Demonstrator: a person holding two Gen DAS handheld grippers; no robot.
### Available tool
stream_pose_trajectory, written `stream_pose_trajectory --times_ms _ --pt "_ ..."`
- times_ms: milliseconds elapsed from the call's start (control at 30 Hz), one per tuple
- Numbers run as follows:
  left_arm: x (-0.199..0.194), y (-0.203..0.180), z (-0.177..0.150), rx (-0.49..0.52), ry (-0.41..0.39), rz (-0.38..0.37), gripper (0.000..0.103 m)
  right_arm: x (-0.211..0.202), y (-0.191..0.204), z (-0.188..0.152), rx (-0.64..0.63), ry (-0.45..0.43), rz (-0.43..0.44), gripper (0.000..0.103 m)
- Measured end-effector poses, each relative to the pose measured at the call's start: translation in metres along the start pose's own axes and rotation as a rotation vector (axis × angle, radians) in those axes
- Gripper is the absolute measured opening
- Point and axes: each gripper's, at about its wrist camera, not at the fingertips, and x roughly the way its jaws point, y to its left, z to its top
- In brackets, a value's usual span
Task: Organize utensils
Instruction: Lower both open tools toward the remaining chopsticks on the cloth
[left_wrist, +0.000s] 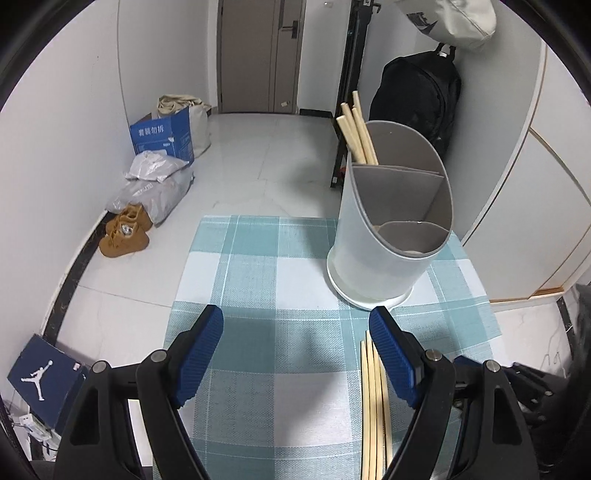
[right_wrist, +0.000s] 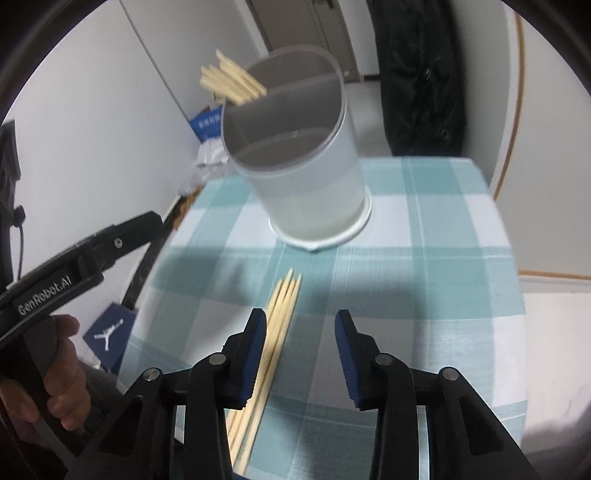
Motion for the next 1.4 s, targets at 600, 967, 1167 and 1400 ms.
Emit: stream_pose_trajectory --times_ms 600,967,1167,1400 --pt "0.010 0.038 0.006 -0.117 0.076 -0.003 0.078 0.067 0.023 0.002 -0.126 0.196 -0.073 0.013" --pt "0.014 0.047 0.004 -0.153 0.113 0.014 0.078 0.073 0.030 0.008 -0.169 0.227 -0.170 0.007" --pt "0.018 0.057 0.006 -0.181 0.130 0.027 0.078 0.082 0.031 0.021 -0.164 0.217 -0.190 0.007" --pt "0.022 0.057 0.004 -0.153 0.141 0.050 0.078 0.089 0.029 0.032 -0.149 0.182 -0.171 0.007"
